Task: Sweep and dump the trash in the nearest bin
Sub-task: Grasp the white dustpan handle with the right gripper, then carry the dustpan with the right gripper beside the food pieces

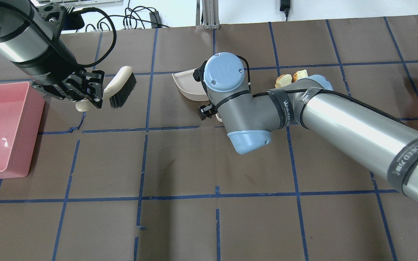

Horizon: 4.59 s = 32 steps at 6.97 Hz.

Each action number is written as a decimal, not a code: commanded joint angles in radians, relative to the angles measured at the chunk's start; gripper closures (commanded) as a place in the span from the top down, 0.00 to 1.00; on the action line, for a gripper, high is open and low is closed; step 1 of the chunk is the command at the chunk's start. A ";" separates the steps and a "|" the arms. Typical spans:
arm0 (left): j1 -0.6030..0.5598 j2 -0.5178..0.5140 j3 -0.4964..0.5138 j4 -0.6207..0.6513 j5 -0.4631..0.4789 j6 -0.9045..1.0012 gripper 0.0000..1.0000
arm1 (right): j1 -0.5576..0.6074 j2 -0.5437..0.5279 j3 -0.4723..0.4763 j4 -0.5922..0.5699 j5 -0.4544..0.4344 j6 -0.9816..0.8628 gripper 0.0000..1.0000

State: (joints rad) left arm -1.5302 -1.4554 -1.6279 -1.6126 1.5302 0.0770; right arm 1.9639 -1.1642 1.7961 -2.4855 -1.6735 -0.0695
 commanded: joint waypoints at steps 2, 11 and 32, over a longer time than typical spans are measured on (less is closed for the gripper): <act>0.001 0.000 -0.004 -0.003 -0.002 0.001 0.00 | -0.045 0.031 -0.003 -0.026 0.131 0.051 0.99; -0.001 0.003 -0.007 -0.010 -0.001 0.001 0.00 | -0.037 0.040 -0.049 0.092 0.130 0.158 0.67; -0.201 -0.101 0.014 0.166 -0.004 -0.219 0.00 | -1.003 -0.160 -0.317 0.746 0.120 -1.538 0.00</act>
State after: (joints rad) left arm -1.6503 -1.5087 -1.6274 -1.5097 1.5249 -0.0721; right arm 1.0424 -1.4128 1.5150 -1.6825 -1.5538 -1.3956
